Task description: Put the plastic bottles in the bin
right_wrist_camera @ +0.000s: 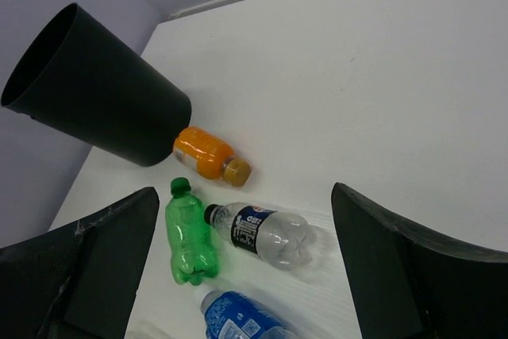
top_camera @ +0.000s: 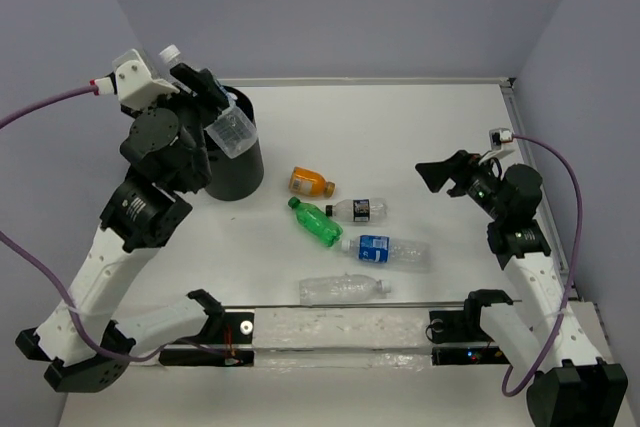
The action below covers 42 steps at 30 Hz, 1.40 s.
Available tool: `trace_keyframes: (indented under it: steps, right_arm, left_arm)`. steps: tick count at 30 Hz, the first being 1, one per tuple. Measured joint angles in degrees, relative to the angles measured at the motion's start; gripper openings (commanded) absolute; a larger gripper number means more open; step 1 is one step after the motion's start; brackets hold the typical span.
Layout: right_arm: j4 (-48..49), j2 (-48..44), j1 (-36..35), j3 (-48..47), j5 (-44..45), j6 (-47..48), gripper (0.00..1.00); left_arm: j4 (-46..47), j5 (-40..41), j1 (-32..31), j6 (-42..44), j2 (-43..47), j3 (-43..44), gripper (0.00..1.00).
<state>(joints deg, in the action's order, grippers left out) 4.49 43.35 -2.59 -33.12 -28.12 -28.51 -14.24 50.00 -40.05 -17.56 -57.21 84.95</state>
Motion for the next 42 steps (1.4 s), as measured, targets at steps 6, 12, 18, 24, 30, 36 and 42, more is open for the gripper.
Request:
trace_keyframes:
  steps: [6, 12, 18, 24, 30, 36, 42]
  right_arm:
    - [0.33, 0.02, -1.36, 0.00, -1.46, 0.37, 0.94]
    - [2.03, 1.07, -4.96, 0.00, -2.95, 1.44, 0.93]
    - [1.51, 5.68, -11.23, -0.63, -3.15, 4.55, 0.93]
    - [-1.68, 14.05, -24.79, -6.10, -1.07, 9.79, 0.93]
    - [-5.35, 21.00, -40.22, -9.92, 4.39, 15.50, 0.92]
    - [-12.92, 27.41, -54.51, -15.26, 12.04, 22.93, 0.93]
    - [-19.30, 31.95, -67.28, -15.80, 19.39, 27.19, 0.97]
  left_arm:
    - [15.96, 6.03, 11.08, 14.64, -10.99, 0.81, 0.47]
    - [27.45, 7.85, 19.21, 25.05, -22.73, -3.39, 0.53]
    - [33.46, 8.81, 20.04, 28.24, -25.33, -9.05, 0.99]
    - [33.11, 7.02, 20.02, 25.55, -23.21, -11.63, 0.99]
    - [26.05, 1.86, 18.84, 17.94, -13.49, -12.37, 0.99]
    - [17.11, -10.23, 15.76, 9.33, 1.36, -15.17, 0.99]
    - [7.23, -27.91, 15.67, 3.41, 14.34, -20.11, 0.99]
